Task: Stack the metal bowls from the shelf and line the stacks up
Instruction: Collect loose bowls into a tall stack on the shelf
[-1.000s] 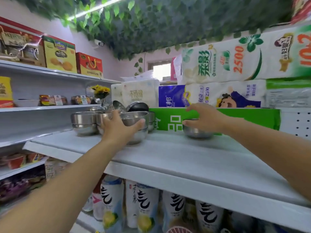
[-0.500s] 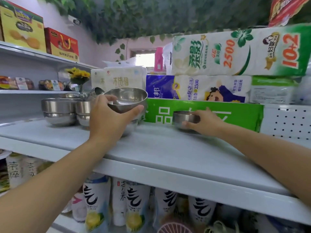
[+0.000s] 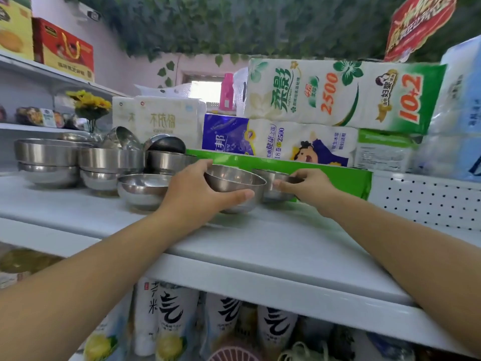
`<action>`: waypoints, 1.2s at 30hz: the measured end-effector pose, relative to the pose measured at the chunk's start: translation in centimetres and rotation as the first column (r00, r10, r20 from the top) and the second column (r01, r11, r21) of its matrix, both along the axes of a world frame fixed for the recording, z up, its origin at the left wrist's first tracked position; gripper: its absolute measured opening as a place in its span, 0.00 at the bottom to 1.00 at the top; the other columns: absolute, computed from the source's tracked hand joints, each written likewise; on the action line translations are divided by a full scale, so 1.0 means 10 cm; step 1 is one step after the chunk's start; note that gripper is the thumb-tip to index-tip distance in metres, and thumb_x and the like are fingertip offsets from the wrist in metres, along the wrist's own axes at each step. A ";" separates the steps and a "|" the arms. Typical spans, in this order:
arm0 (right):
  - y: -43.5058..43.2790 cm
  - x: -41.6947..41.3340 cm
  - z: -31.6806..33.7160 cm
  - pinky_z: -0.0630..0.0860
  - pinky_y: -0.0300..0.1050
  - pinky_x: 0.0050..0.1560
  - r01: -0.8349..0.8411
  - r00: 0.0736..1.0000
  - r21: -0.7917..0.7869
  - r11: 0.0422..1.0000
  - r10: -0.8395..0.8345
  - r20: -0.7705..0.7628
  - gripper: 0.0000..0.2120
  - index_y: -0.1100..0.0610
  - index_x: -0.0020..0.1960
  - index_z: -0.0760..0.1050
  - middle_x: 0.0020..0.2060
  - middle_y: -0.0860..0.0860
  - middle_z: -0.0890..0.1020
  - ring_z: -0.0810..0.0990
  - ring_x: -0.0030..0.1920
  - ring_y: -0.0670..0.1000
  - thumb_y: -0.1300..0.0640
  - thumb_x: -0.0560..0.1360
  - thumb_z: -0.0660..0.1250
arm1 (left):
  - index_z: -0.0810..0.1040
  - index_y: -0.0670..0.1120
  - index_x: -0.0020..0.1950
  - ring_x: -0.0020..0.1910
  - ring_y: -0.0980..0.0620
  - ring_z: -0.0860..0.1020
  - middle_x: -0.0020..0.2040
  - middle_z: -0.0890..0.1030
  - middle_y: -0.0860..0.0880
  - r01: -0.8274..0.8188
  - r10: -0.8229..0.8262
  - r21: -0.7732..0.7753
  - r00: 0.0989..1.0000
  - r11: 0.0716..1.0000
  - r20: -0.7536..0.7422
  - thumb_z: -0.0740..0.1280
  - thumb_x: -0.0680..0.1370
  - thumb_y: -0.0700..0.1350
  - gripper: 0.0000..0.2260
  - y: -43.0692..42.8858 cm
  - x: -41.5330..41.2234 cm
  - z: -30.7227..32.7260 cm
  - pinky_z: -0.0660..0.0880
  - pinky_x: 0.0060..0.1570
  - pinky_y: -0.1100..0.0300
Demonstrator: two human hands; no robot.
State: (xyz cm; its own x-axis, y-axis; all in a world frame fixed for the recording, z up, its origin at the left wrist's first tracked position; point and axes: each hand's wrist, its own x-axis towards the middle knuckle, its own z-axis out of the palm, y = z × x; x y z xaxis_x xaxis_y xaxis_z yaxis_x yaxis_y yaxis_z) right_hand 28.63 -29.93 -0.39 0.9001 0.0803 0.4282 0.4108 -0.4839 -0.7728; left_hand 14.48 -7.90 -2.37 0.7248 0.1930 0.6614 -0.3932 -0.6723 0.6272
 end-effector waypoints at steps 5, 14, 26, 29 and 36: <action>0.02 -0.09 0.11 0.75 0.43 0.41 -0.068 0.995 0.058 0.996 0.063 0.083 0.14 0.54 0.45 0.81 0.38 0.48 0.80 0.77 0.40 0.48 0.44 0.70 0.79 | 0.66 0.60 0.65 0.50 0.67 0.73 0.50 0.71 0.70 0.018 -0.019 -0.015 0.997 1.000 -0.074 0.80 0.61 0.64 0.37 0.06 0.03 -0.02 0.66 0.43 0.75; 0.23 -0.35 0.19 0.78 0.48 0.57 -0.347 0.925 0.121 0.930 0.318 0.208 0.12 0.50 0.46 0.82 0.49 0.49 0.87 0.84 0.54 0.50 0.44 0.70 0.78 | 0.44 0.50 0.81 0.63 0.61 0.67 0.63 0.68 0.62 0.082 -0.093 -0.063 0.974 0.995 -0.204 0.78 0.64 0.61 0.57 0.11 0.07 -0.04 0.64 0.55 0.69; 0.31 -0.40 0.09 0.77 0.36 0.48 -0.462 0.880 0.002 0.887 0.458 0.128 0.14 0.49 0.53 0.81 0.54 0.45 0.83 0.81 0.59 0.46 0.46 0.70 0.78 | 0.77 0.52 0.65 0.53 0.67 0.77 0.55 0.82 0.60 0.089 -0.088 -0.010 0.961 0.996 -0.264 0.71 0.71 0.64 0.26 0.19 0.17 -0.09 0.70 0.49 0.73; 0.31 -0.42 0.09 0.78 0.35 0.43 -0.466 0.883 0.024 0.884 0.463 0.078 0.27 0.45 0.64 0.75 0.60 0.47 0.82 0.81 0.60 0.48 0.43 0.68 0.79 | 0.76 0.52 0.66 0.55 0.63 0.78 0.57 0.82 0.59 0.086 -0.084 -0.005 0.959 0.996 -0.271 0.70 0.71 0.66 0.28 0.19 0.16 -0.10 0.68 0.49 0.71; 0.29 -0.42 0.06 0.75 0.42 0.52 -0.433 0.900 -0.031 0.901 0.431 -0.056 0.43 0.43 0.81 0.56 0.69 0.46 0.74 0.74 0.69 0.50 0.38 0.72 0.73 | 0.76 0.46 0.67 0.59 0.51 0.78 0.58 0.82 0.52 -0.029 0.101 0.228 0.945 0.973 -0.310 0.62 0.76 0.68 0.30 0.20 0.26 -0.10 0.67 0.53 0.62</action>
State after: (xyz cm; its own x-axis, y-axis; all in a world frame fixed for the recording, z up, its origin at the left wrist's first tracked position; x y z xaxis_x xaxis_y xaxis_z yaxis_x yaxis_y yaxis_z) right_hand 24.42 -27.05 0.22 0.7918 0.4827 0.3743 0.5506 -0.2988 -0.7794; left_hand 17.11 -5.95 -3.39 0.8942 0.1248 0.4298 -0.1485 -0.8233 0.5479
